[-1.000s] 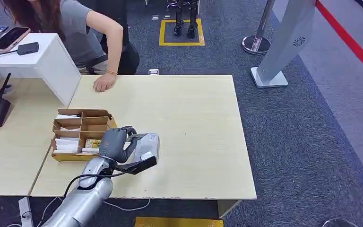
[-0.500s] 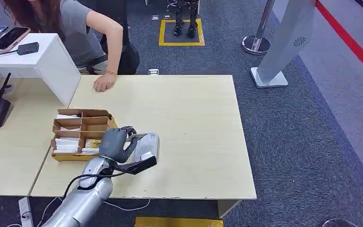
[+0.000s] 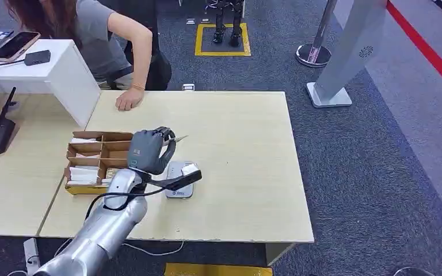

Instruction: Pass the card to the sensor for recognition and then transmit it.

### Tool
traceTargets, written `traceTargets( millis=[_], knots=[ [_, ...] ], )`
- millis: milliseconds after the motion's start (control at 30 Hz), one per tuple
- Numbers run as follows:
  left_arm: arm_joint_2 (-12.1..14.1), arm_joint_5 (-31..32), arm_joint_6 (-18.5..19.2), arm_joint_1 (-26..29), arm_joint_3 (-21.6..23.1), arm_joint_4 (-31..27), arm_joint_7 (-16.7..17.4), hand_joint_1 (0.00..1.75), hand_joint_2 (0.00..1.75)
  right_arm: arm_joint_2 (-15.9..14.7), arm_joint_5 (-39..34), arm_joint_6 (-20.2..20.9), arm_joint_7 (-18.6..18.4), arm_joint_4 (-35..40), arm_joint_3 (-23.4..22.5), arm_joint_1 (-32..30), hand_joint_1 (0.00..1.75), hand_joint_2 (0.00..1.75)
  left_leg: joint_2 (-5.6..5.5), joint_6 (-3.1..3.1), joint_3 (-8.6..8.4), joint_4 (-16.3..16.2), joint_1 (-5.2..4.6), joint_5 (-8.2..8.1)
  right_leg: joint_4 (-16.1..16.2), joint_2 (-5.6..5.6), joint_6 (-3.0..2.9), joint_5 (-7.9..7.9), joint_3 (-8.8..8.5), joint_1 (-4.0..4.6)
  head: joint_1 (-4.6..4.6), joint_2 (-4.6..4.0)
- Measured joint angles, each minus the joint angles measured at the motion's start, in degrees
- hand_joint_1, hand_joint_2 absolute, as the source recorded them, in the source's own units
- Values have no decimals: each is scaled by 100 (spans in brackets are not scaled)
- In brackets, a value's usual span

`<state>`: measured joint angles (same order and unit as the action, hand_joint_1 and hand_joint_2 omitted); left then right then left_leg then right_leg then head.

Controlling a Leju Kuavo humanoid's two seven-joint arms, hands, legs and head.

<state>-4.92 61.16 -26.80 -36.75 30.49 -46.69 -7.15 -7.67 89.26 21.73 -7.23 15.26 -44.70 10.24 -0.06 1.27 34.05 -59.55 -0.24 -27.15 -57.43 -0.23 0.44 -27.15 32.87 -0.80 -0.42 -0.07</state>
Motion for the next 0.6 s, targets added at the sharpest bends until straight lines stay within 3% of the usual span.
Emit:
traceTargets(
  millis=[600],
  knots=[
    [-111,37,-9,-182,20,83,-2,175,175,-68,7,7,-26,37,98,-6,0,175,10,0,-2,-1,-2,0,0,14,5,5,5,-1,-2,0]
  ],
)
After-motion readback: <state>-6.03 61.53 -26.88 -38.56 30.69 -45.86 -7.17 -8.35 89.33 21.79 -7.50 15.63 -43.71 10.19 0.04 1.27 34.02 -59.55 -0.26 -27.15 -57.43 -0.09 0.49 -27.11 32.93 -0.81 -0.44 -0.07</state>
